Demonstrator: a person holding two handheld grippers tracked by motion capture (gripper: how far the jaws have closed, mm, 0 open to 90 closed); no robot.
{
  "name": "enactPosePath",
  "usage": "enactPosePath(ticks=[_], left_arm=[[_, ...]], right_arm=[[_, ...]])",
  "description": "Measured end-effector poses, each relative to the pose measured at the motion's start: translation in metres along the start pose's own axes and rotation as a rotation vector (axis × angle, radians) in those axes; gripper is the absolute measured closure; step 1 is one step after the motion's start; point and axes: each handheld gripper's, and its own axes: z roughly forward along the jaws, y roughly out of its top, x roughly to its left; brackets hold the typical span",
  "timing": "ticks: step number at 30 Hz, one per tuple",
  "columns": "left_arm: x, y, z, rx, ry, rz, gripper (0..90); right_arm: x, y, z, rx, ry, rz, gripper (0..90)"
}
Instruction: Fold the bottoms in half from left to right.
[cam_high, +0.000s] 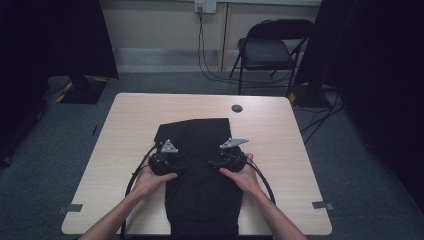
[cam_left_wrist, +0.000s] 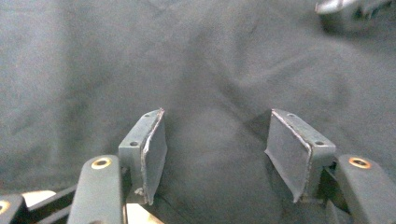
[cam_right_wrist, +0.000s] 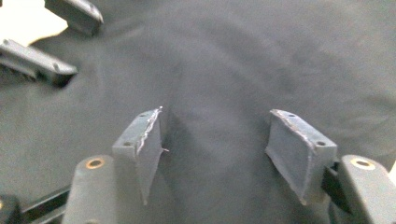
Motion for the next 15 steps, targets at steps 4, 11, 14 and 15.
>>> enactPosePath(ticks=[4, 11, 14, 15], left_arm=[[-0.004, -0.002, -0.006, 0.022, -0.063, 0.002, 37.5], [-0.007, 0.003, -0.012, -0.013, -0.063, 0.004, 36.4], [-0.003, 0.006, -0.014, -0.037, -0.031, -0.006, 35.6], [-0.002, 0.006, -0.013, -0.042, -0.025, -0.016, 35.5]], right_arm=[[0.01, -0.012, -0.009, 0.0, -0.02, -0.063, 33.9], [0.023, -0.033, -0.031, 0.014, 0.022, -0.097, 34.1], [0.028, -0.043, -0.04, -0.003, 0.041, -0.1, 34.1], [0.031, -0.044, -0.042, 0.003, 0.05, -0.102, 34.1]])
